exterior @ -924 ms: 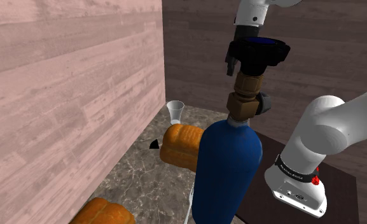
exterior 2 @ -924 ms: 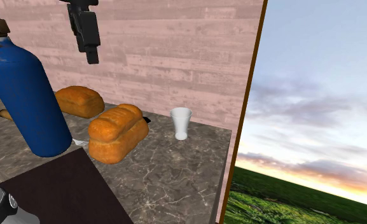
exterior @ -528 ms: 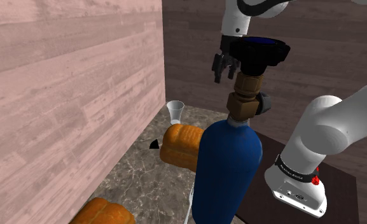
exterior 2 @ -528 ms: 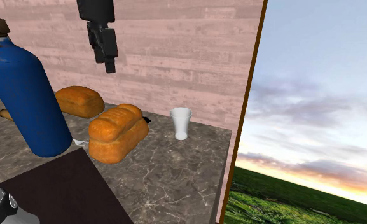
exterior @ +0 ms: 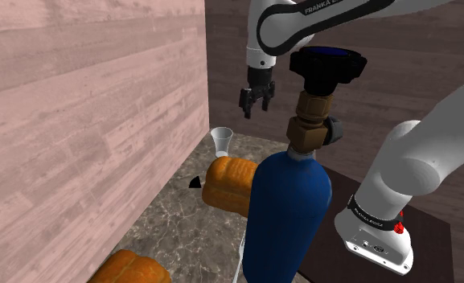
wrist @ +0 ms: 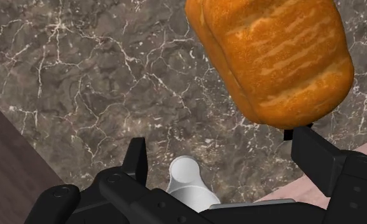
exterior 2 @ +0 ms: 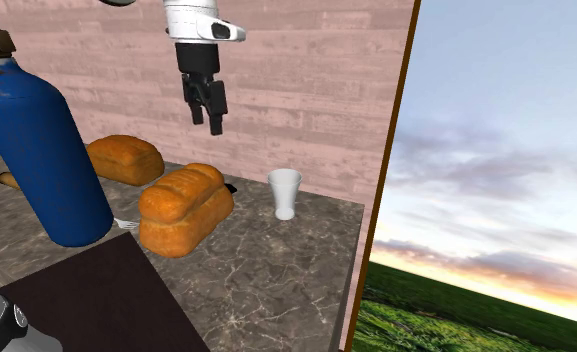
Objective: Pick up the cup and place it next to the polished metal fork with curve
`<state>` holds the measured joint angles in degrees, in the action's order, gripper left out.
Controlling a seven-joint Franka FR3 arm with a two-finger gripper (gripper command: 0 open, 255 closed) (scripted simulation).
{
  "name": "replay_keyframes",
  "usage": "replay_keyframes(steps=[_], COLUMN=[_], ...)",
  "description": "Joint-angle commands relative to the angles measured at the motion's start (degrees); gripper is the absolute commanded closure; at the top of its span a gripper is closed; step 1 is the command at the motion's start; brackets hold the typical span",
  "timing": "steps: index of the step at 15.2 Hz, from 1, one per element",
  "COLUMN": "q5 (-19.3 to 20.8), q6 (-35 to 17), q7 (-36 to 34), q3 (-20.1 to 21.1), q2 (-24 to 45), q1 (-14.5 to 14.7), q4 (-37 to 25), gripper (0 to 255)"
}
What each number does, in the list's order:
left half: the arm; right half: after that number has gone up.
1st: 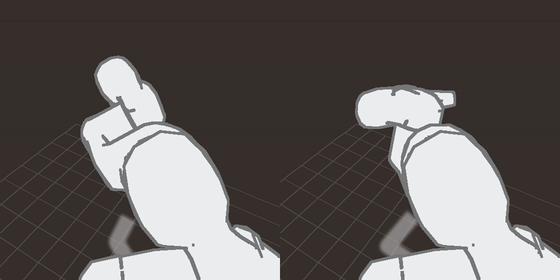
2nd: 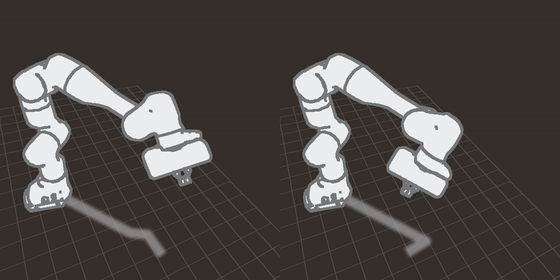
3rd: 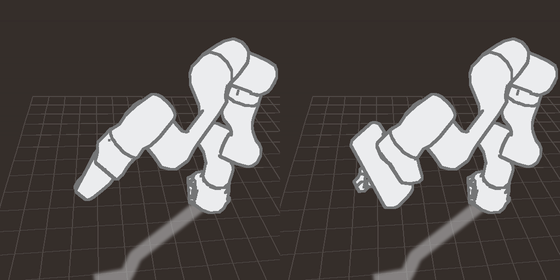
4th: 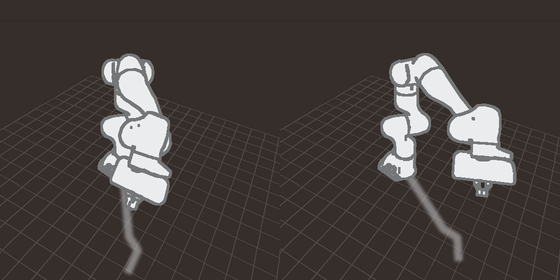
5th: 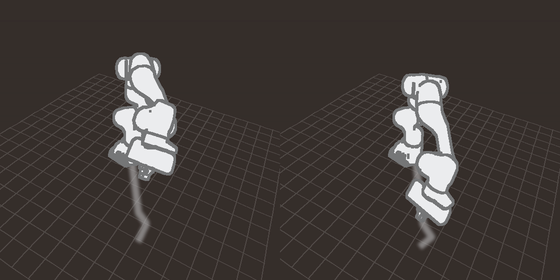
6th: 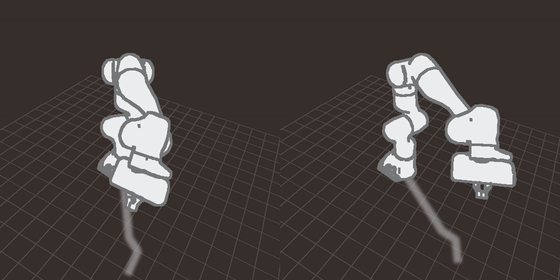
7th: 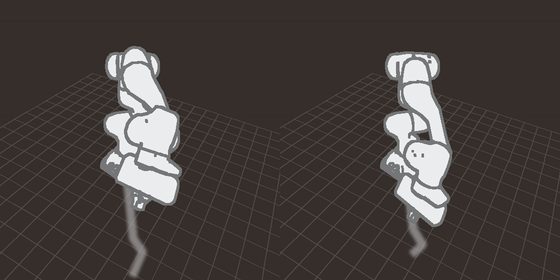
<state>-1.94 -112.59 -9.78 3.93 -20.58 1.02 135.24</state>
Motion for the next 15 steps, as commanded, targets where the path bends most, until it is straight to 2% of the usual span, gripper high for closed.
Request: replay_keyframes(steps=[1, 8, 15], q5=[1.6, 9.3, 18.4], q6=[-3.1, -10.3, -12.9], q7=[-1.2, -7.6, -14.3], q3=[0.9, 3.5, 3.2], q2=[4.2, 20.2, 36.5], q1=[-0.2, -0.2, 1.7], q4=[-1.2, -9.3, -21.3], gripper=[0, 0, 0])
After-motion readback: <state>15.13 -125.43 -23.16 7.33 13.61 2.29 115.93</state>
